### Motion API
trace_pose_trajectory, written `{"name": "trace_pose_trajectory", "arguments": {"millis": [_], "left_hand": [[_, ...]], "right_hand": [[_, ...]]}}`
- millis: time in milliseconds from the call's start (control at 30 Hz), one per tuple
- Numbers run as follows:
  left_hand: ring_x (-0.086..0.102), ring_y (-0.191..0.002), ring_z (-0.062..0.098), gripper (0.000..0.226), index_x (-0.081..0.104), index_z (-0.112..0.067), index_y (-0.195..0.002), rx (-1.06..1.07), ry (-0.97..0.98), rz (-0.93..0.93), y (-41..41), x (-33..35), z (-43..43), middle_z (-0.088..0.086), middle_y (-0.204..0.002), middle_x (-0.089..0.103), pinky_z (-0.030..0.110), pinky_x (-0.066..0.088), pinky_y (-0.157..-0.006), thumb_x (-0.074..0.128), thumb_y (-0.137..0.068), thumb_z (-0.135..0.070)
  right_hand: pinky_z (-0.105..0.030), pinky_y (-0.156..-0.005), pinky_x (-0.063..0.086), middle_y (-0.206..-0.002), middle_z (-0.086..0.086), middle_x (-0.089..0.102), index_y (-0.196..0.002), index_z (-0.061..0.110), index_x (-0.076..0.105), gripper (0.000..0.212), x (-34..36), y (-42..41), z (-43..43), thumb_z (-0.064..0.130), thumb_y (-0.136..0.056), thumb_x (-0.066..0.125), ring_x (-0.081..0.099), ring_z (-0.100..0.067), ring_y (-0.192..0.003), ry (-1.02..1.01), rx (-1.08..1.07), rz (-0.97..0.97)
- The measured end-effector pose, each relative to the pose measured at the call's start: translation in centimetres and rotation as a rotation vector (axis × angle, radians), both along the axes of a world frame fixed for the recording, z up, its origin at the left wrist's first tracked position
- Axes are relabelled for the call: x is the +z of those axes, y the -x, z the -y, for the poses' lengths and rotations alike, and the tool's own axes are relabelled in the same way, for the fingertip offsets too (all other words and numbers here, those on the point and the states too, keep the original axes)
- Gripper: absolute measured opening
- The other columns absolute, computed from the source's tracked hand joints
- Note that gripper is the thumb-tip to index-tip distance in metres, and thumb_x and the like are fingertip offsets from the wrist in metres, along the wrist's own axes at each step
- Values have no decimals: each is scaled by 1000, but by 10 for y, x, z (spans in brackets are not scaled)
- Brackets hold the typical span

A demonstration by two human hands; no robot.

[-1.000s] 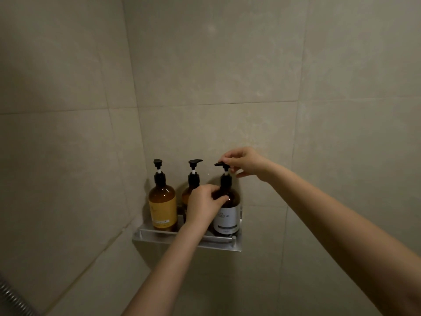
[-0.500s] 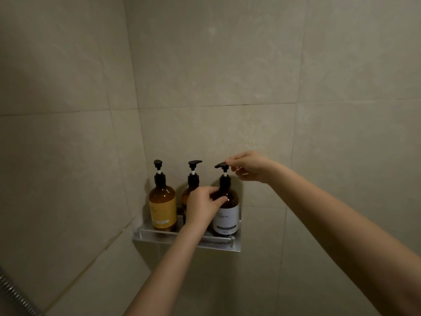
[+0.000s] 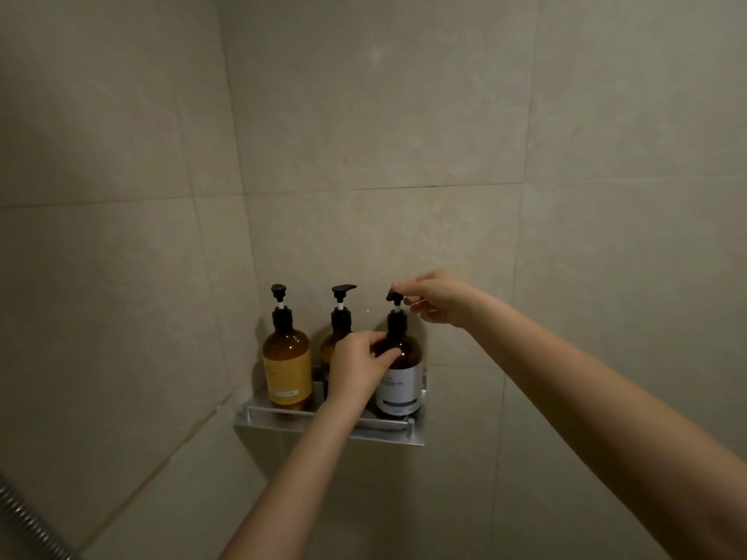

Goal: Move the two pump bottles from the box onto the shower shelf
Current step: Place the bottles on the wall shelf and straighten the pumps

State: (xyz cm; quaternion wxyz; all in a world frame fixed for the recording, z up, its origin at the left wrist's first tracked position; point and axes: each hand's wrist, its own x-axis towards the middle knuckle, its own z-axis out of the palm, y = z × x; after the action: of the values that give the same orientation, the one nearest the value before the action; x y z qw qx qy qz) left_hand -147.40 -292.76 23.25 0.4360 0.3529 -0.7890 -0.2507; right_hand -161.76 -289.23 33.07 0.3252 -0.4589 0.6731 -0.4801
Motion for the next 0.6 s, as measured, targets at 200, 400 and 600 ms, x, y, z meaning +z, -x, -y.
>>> {"name": "trace_pose_trajectory", "arguments": {"millis": [200,400,600], "left_hand": [[61,-107,16,42,60,-10,-120,-4,-8,-18,0,-2,0,6,-118,66,22,46,-83,68,-81,-21],[60,-109,15,42,60,-11,-122,-10,-14,-3,0,-2,0,5,-119,66,22,45,-85,67,-82,-21],[59,-110,11,44,56,-13,-126,-11,0,-24,-2,-6,-1,4,-123,63,18,46,-85,65,-83,-21]], "right_hand": [[-13,-45,42,-75,1,57,-80,15,62,10,4,1,4,21,-88,63,52,-8,-62,-38,20,45],[-17,-45,41,-75,0,58,-79,16,62,10,2,0,4,18,-88,60,54,-10,-64,-18,-21,45],[-20,-52,40,-74,0,60,-93,12,65,19,3,-2,3,26,-82,68,54,-11,-64,-3,-74,-59]]}}
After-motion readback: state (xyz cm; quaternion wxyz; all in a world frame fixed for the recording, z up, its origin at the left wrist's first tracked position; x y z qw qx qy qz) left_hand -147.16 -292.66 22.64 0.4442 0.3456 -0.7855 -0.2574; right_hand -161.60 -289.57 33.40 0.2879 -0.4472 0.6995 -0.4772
